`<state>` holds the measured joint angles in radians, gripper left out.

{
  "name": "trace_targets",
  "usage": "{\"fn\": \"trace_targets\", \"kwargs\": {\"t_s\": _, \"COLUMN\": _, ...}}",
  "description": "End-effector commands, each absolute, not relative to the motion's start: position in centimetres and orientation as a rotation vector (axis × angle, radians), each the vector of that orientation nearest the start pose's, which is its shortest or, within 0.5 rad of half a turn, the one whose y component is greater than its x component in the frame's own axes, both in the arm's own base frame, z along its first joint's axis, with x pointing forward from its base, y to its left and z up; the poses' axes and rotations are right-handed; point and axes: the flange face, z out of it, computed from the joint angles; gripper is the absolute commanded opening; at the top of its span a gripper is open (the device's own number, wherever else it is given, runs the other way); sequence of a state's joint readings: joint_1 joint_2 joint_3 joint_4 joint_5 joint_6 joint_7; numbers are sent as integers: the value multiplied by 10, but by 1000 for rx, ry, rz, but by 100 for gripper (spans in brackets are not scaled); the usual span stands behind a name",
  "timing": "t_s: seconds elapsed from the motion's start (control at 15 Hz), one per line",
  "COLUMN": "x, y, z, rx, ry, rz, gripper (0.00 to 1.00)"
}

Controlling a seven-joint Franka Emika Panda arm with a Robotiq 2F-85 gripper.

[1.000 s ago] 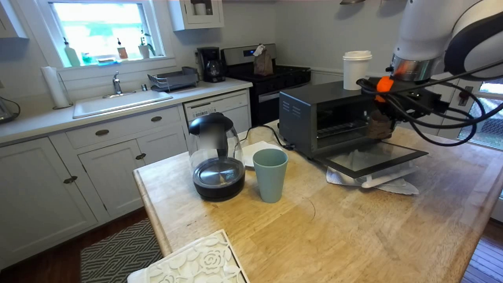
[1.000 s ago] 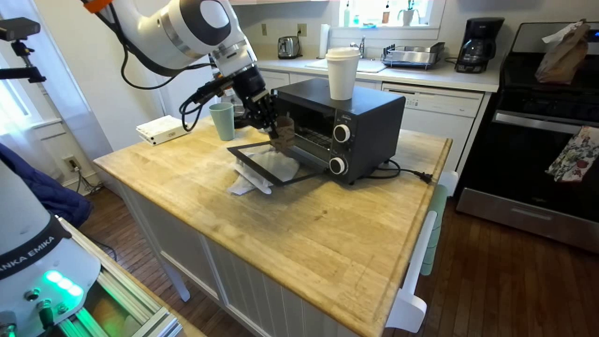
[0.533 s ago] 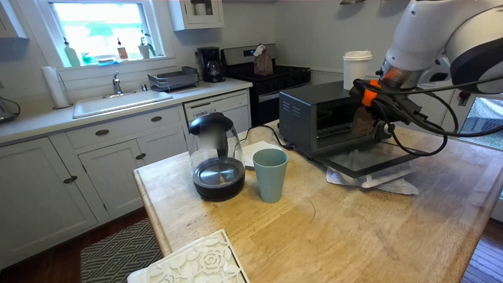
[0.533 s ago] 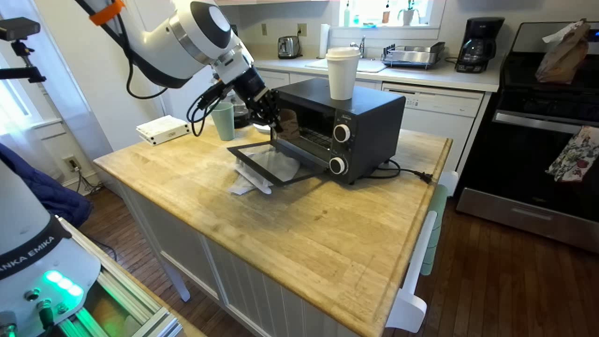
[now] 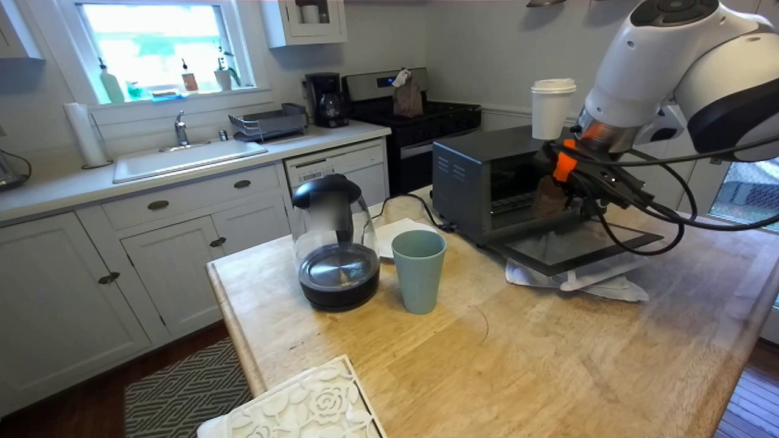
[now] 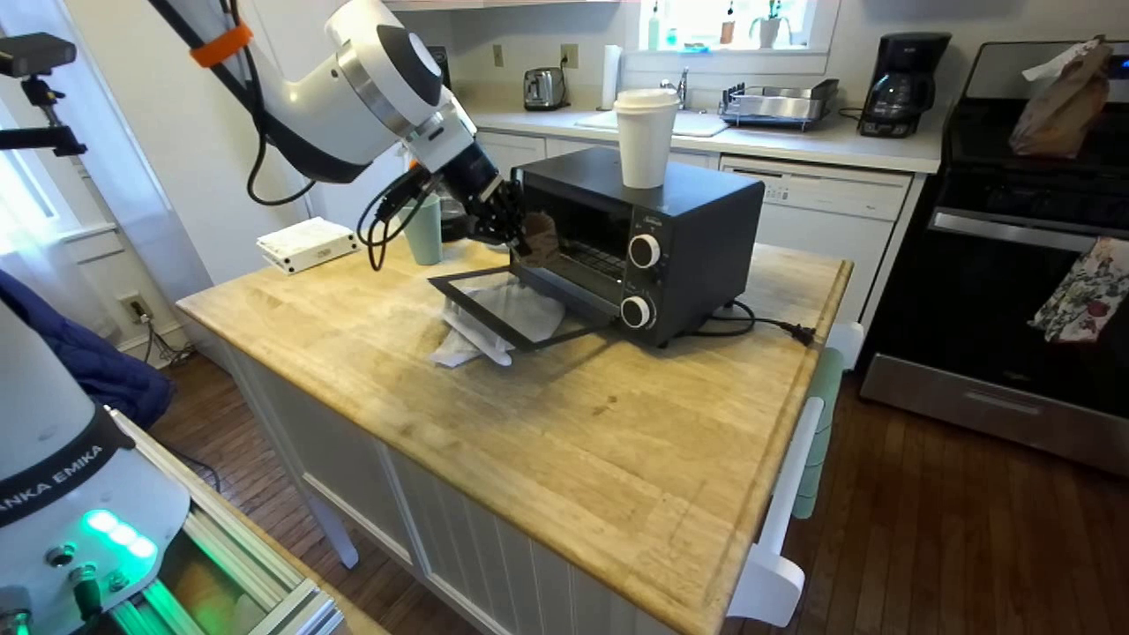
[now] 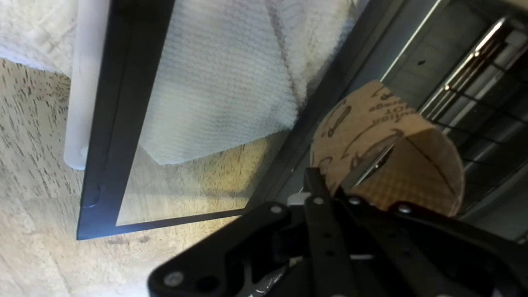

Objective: Put the brown cup in the oven

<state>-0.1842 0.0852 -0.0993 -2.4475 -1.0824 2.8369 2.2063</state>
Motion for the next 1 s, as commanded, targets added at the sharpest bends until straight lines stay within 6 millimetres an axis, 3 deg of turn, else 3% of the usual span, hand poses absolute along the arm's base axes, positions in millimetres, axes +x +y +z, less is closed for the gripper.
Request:
{"fn": "trace_targets", "kwargs": {"t_s": 0.0, "x": 484, "y": -89, "z": 290, "rx": -2457, "ry": 1908, "rz": -887, "gripper": 0}}
{"fn": "trace_targets", "kwargs": {"t_s": 0.47, "x": 502, "y": -98, "z": 303, "rx": -2457, "ry": 1831, "rz": -1067, "gripper": 0}}
{"fn": "trace_targets", "kwargs": {"t_s": 0.93, "x": 503, "y": -103, "z": 282, "rx": -2490, "ry": 1826, "rz": -1119, "gripper": 0}}
